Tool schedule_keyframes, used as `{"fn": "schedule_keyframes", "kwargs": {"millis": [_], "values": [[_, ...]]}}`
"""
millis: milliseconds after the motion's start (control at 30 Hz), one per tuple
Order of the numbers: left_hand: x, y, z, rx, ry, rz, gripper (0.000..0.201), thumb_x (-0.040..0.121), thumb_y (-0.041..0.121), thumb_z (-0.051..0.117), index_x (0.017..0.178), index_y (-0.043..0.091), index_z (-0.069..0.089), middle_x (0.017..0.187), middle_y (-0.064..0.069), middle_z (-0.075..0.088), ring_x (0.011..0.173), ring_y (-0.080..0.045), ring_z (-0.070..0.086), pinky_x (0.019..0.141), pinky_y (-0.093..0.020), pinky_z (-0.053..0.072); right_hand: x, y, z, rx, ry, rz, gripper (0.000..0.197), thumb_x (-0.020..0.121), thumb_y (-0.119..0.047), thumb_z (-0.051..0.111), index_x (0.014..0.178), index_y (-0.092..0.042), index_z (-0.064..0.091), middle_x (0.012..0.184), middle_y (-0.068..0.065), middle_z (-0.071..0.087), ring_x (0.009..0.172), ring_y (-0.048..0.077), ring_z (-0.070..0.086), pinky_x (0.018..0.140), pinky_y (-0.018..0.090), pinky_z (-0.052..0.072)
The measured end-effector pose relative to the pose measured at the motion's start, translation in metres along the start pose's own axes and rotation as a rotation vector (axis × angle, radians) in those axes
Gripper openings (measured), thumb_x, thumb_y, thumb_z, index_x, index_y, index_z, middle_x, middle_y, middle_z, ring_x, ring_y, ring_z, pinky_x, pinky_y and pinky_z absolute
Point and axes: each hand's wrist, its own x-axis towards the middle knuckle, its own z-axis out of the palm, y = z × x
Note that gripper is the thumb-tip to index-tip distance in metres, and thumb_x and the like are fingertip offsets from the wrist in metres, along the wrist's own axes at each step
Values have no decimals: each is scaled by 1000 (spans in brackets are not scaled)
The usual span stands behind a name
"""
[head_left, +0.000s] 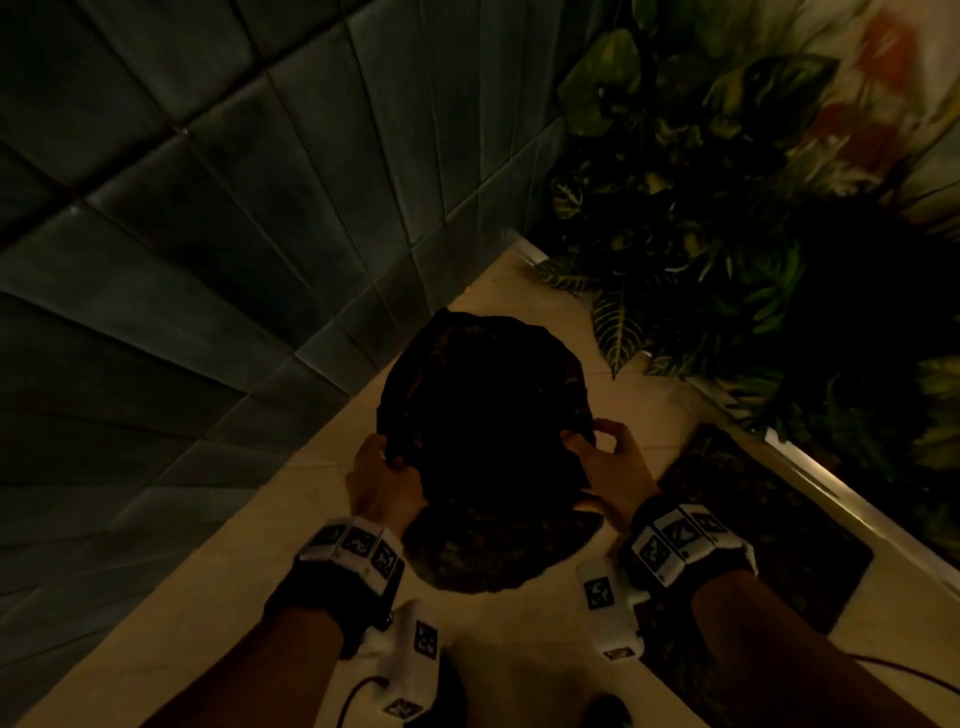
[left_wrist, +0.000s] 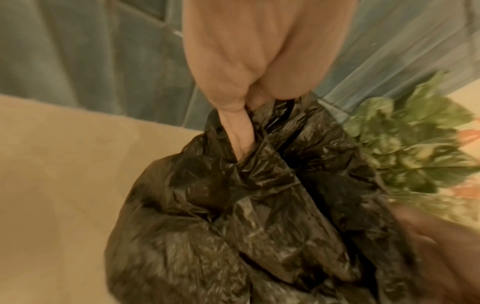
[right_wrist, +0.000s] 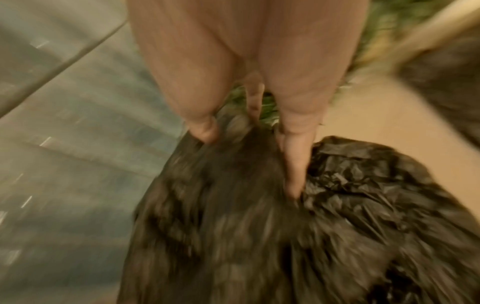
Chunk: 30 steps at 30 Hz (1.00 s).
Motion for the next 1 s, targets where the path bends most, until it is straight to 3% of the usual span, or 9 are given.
{"fn": "schedule_keyframes", "kwargs": {"millis": [100, 200, 267, 333, 433, 533, 633, 833, 1000], "values": [[9, 22, 2, -45, -32, -10, 46, 88, 2, 47, 133, 14, 44, 130, -11, 52, 112, -39, 56, 78, -54, 57, 17, -12, 9, -199, 67, -169, 41, 79, -28, 67, 116, -22, 49, 117, 12, 63, 102, 35, 62, 85, 54, 53], [29, 50, 8, -89, -38, 26, 41, 89, 5, 50, 129, 15, 47, 130, -16, 53, 111, -38, 57, 77, -54, 57, 43, -28, 7, -239, 115, -230, 28, 68, -37, 61, 95, -43, 57, 111, 6, 68, 101, 34, 65, 87, 54, 53], [43, 70, 13, -103, -58, 75, 38, 89, 7, 50, 126, 17, 48, 128, -17, 54, 110, -37, 57, 82, -55, 55, 56, -43, 3, -220, 140, -256, 22, 76, -29, 61, 86, -48, 57, 111, 5, 69, 101, 32, 65, 89, 53, 53], [55, 90, 22, -105, -64, 128, 35, 89, 6, 50, 122, 17, 49, 126, -16, 54, 110, -35, 57, 80, -57, 55, 70, -57, -1, -169, 136, -248, 30, 78, -25, 63, 105, -39, 59, 113, 4, 68, 101, 30, 66, 90, 51, 53], [75, 122, 41, -150, -66, 150, 35, 87, 9, 52, 121, 14, 52, 125, -16, 56, 110, -37, 58, 69, -60, 57, 99, -72, -13, -132, 181, -260, 69, 60, -45, 66, 126, -32, 49, 118, 1, 67, 102, 26, 66, 87, 50, 55], [91, 154, 59, -127, -52, 172, 34, 90, 10, 52, 124, 16, 54, 123, -17, 59, 105, -36, 61, 65, -56, 58, 116, -95, -22, -180, 248, -349, 50, 69, -34, 66, 117, -22, 57, 111, 6, 68, 101, 29, 66, 85, 52, 55], [109, 182, 75, -146, -56, 176, 37, 90, 4, 52, 126, 12, 54, 116, -14, 61, 104, -33, 61, 73, -57, 57, 131, -121, -27, -152, 254, -371, 37, 78, -20, 66, 114, -15, 59, 110, 13, 67, 102, 34, 65, 87, 54, 53], [152, 213, 92, -166, -11, 171, 37, 90, 1, 51, 126, 12, 53, 122, -17, 59, 107, -36, 59, 81, -59, 54, 177, -146, -21, -139, 204, -328, 31, 72, -27, 66, 101, -22, 55, 103, 9, 65, 100, 35, 65, 85, 54, 54], [171, 232, 90, -73, 57, 256, 37, 88, -2, 48, 123, 6, 55, 121, -19, 62, 108, -35, 60, 96, -49, 49, 197, -148, -6, 33, 105, -232, 44, 83, -16, 66, 123, -17, 49, 123, 9, 60, 111, 32, 59, 93, 52, 51]]}}
